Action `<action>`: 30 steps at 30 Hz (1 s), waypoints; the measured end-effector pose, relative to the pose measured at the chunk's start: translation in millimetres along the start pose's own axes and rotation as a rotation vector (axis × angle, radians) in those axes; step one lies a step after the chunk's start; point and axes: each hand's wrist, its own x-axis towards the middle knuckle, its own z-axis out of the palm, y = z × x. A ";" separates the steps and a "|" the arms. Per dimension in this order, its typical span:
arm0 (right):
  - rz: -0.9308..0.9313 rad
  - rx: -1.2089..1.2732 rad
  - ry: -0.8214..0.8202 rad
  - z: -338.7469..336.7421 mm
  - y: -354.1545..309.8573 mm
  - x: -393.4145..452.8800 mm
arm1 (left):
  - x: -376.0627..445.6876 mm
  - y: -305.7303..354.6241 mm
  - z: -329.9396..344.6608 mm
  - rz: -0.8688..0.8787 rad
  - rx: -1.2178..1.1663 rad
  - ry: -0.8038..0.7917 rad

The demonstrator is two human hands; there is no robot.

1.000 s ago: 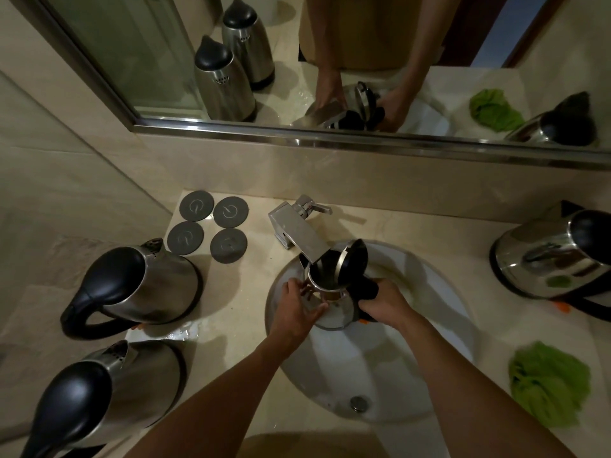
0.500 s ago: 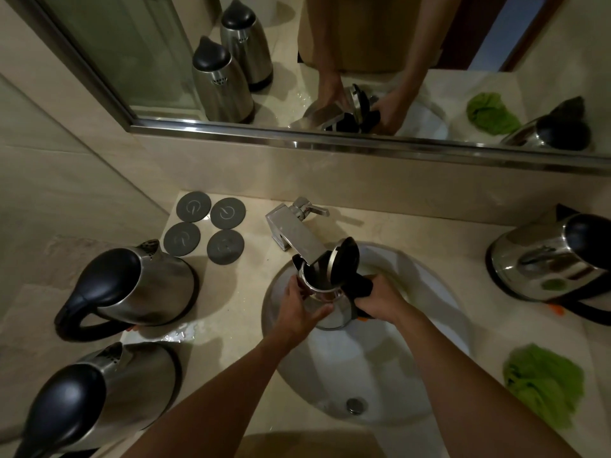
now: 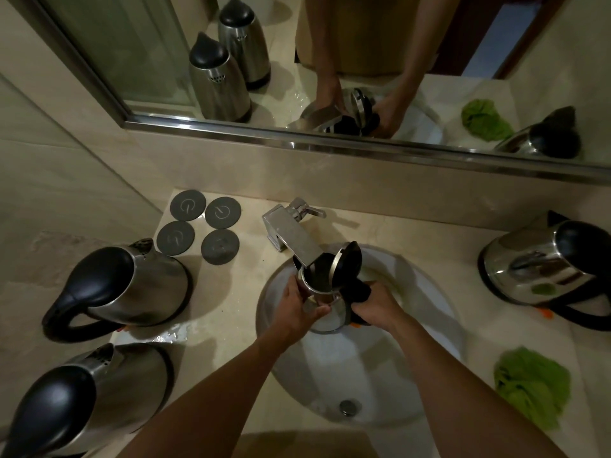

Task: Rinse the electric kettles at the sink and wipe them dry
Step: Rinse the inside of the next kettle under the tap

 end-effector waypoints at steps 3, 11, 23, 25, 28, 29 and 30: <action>0.009 0.013 0.002 -1.0 -0.4 -1.1 | -0.7 0.6 -0.8 0.007 0.000 -0.009; 0.007 -0.016 0.012 -0.9 -2.0 -2.1 | -1.4 -0.1 -3.2 0.017 0.000 -0.008; 0.013 -0.011 0.000 0.1 -2.3 2.0 | -2.6 2.4 -7.5 -0.049 -0.064 -0.020; 0.013 -0.010 0.005 0.5 -1.5 2.5 | -2.7 2.2 -8.0 -0.046 -0.053 -0.020; 0.021 0.002 -0.001 1.0 -2.0 1.9 | -2.5 2.5 -9.0 -0.042 -0.055 -0.021; 0.022 0.003 -0.004 0.9 -2.3 1.5 | -2.0 2.4 -9.0 -0.041 -0.051 -0.022; 0.024 0.002 -0.006 0.8 -2.2 1.8 | -2.1 2.8 -9.2 -0.039 -0.044 -0.023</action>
